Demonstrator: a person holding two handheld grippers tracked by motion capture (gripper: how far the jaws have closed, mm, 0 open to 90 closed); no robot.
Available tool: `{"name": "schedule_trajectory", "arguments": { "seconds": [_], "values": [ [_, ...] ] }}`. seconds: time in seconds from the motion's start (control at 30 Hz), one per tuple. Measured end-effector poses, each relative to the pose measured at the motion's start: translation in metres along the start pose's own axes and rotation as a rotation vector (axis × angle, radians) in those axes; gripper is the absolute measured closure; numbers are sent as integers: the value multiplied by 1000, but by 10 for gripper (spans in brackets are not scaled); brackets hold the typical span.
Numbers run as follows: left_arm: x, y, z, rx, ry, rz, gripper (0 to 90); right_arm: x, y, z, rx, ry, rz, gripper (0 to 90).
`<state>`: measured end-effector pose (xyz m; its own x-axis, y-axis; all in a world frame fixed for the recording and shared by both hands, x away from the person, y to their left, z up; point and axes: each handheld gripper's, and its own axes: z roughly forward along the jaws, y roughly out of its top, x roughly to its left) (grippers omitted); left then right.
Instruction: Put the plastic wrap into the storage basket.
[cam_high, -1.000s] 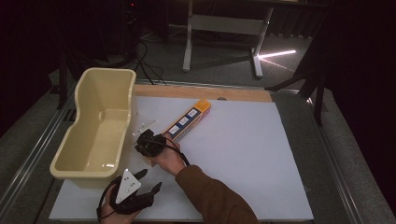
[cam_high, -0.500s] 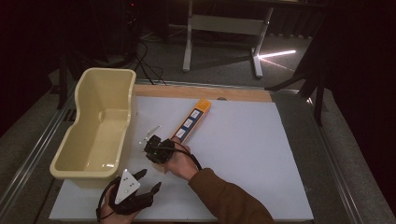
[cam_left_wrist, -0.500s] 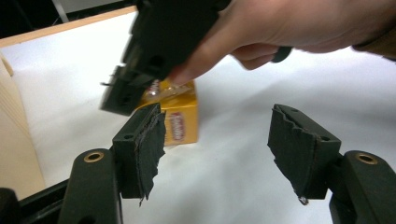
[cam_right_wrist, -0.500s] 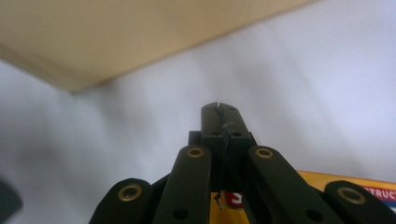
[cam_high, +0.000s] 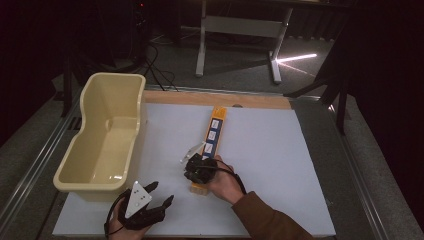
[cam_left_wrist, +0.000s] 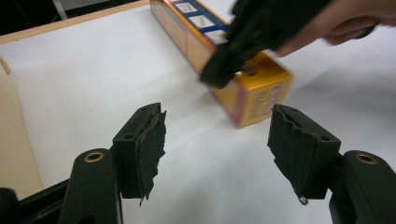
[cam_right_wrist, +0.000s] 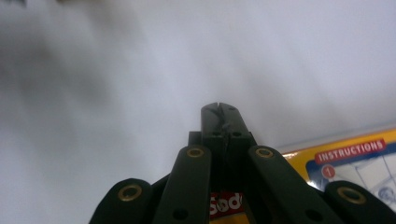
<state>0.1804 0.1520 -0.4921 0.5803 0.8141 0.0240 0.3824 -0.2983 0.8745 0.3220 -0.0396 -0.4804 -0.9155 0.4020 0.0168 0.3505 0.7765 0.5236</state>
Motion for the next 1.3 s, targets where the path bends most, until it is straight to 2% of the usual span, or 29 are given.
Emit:
{"name": "schedule_trajectory", "arguments": {
  "seconds": [0.03, 0.07, 0.1, 0.13, 0.17, 0.23, 0.27, 0.3, 0.37, 0.43, 0.47, 0.5, 0.53, 0.57, 0.6, 0.63, 0.7, 0.73, 0.8, 0.9, 0.93, 0.97, 1.0, 1.03, 1.07, 1.1, 1.17, 1.2, 1.3],
  "values": [
    [0, 0, 1, 3, -1, 0, 360, -3, -12, -8, 7, -7, 10, 900],
    [0, 0, 1, 3, -1, 0, 360, -3, -12, -8, 7, -7, 10, 900],
    [0, 0, 1, 4, -1, 0, 360, -6, -25, -16, 13, -15, 20, 900],
    [0, 0, 1, 4, -1, 0, 360, -6, -25, -16, 13, -15, 20, 900],
    [0, 0, 1, 4, -1, 0, 360, -9, -38, -25, 20, -30, 30, 899],
    [0, 0, 1, 5, 0, 1, 361, -15, -53, -35, 24, -45, 48, 899],
    [0, 0, 1, 5, 0, 1, 361, -15, -53, -35, 24, -45, 48, 899],
    [-1, 0, 1, 4, 0, 3, 362, -22, -69, -45, 22, -59, 86, 899],
    [0, 0, 2, 5, 0, 2, 362, -25, -75, -49, 23, -63, 98, 899],
    [-1, 0, 3, 7, -2, 2, 362, -39, -100, -64, 16, -88, 155, 899],
    [-1, 0, 3, 7, -2, 2, 362, -39, -100, -64, 16, -88, 155, 899],
    [-2, 0, 4, 9, -5, 6, 362, -49, -115, -73, 9, -103, 195, 899],
    [-2, 0, 4, 9, -5, 6, 362, -49, -115, -73, 9, -103, 195, 899],
    [-2, 0, 5, 10, -7, 5, 362, -59, -127, -80, -1, -117, 228, 899],
    [-2, 0, 5, 10, -7, 5, 362, -59, -127, -80, -1, -117, 228, 899],
    [-2, 1, 6, 13, -9, 5, 362, -69, -137, -87, -3, -139, 254, 899],
    [-2, 1, 6, 13, -9, 5, 362, -71, -140, -89, 4, -158, 265, 899],
    [-2, 0, 7, 14, -10, 5, 362, -81, -149, -95, 10, -197, 306, 898],
    [-1, 0, 8, 20, -11, 1, 362, -86, -151, -98, 12, -202, 322, 897],
    [-1, 0, 9, 20, -12, 1, 362, -87, -149, -98, 14, -216, 306, 874],
    [-1, 0, 9, 21, -14, 1, 362, -89, -145, -101, -34, -187, 277, 794],
    [-1, 0, 9, 21, -14, 1, 362, -89, -145, -101, -34, -187, 277, 794],
    [0, 0, 10, 23, -14, -1, 362, -93, -138, -102, -58, -211, 270, 756],
    [0, 0, 10, 23, -14, -1, 361, -93, -138, -102, -58, -211, 270, 756],
    [0, 0, 10, 23, -14, -2, 361, -100, -130, -102, -79, -225, 263, 670],
    [0, 0, 10, 23, -14, -2, 361, -100, -130, -102, -79, -225, 263, 670],
    [-1, 0, 10, 20, -16, 1, 361, -108, -121, -101, -99, -244, 267, 609],
    [-2, 0, 10, 22, -17, 3, 361, -116, -114, -97, -109, -253, 273, 528],
    [-2, 0, 10, 23, -17, 4, 362, -124, -106, -93, -107, -264, 274, 485]
  ]
}}
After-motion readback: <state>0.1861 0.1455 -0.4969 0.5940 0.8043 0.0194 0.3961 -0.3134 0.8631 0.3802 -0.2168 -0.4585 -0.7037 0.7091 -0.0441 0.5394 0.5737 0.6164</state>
